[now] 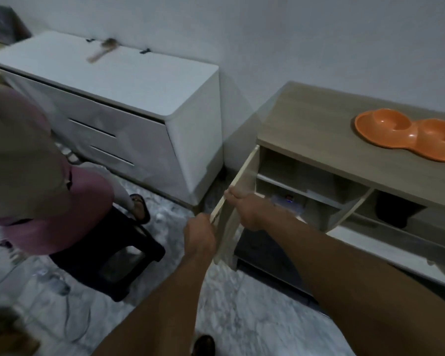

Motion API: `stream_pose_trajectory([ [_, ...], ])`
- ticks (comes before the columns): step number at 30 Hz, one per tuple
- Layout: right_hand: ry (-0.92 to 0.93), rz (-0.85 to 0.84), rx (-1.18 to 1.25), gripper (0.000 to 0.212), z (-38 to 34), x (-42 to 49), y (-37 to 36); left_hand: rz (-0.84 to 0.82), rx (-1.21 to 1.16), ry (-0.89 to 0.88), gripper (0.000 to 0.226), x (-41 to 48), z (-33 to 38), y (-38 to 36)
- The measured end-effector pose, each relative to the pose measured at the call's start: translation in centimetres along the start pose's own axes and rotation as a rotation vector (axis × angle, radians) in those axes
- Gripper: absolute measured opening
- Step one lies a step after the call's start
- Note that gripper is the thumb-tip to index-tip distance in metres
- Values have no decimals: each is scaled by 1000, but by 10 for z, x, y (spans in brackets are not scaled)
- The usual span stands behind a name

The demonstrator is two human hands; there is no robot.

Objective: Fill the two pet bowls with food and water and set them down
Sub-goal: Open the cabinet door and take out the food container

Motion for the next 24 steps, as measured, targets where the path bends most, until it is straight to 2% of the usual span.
stream_pose_trajectory([
  [4, -71, -14, 31, 83, -24, 25, 10, -65, 189, -53, 26, 36, -18, 24],
  [8, -114, 0, 69, 83, -40, 50, 15, -94, 275, -108, 29, 60, -29, 42],
  [17, -145, 33, 114, 86, -51, 61, 16, -94, 266, -163, 30, 64, -40, 51],
  [21, -141, 88, 148, 88, -50, 57, 16, 25, 269, -304, 52, 63, -40, 45],
  [24, -188, 199, 217, 88, -30, 46, 9, 34, 258, -455, 71, 51, -24, 38],
])
Point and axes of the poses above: each hand's wrist, its own x-axis towards the middle knuckle, its own y-axis out of the back of the hand, z = x × y, the point moved 8 cm from there along x, towards the middle knuckle, and after that the axes turned 8 degrees about -z, right-handed, at the moved point
